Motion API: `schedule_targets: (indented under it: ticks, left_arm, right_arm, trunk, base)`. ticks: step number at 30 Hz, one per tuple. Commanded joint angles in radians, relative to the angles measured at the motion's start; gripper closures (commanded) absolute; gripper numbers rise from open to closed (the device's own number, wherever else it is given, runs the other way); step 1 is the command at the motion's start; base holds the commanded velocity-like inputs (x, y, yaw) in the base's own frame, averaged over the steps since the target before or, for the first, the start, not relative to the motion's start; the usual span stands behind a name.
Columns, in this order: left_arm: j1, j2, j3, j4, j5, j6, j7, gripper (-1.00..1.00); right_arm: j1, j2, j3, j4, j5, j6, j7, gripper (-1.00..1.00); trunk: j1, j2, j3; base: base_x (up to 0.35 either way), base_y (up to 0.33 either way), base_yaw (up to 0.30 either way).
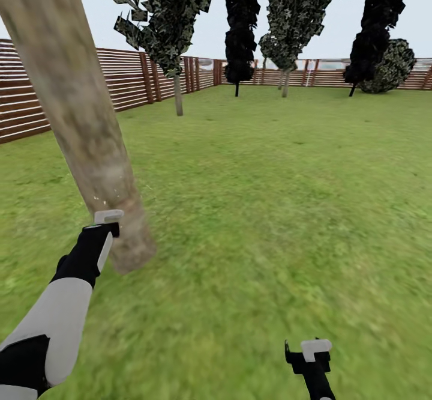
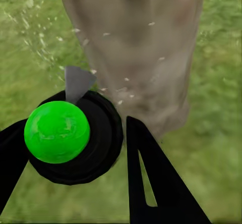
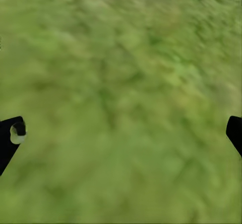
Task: In the garden, pick up the pesticide atomizer on the floor and spray pesticide onto both trees until each tree trunk is fully covered.
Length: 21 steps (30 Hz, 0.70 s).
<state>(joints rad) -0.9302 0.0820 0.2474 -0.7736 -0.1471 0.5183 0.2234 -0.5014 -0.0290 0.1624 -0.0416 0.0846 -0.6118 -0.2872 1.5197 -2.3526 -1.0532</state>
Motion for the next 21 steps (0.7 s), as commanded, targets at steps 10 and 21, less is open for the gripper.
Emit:
schedule_targets:
  ticks: [10,21]
  left_arm:
    - [-0.001,-0.002,0.002,-0.001,-0.011,0.006,-0.001,1.00]
    - [-0.001,0.000,0.001,0.004,-0.014,0.006,0.007,1.00]
  right_arm:
    - [0.000,0.000,0.005,0.000,0.009,0.001,-0.010,-1.00]
    - [0.000,0.000,0.005,0.000,0.009,0.001,-0.010,-1.00]
  trunk:
    - [0.000,0.000,-0.001]
    - [0.000,0.000,-0.001]
  base:
    - [0.118,-0.260,0.107]
    - [0.170,-0.252,0.115]
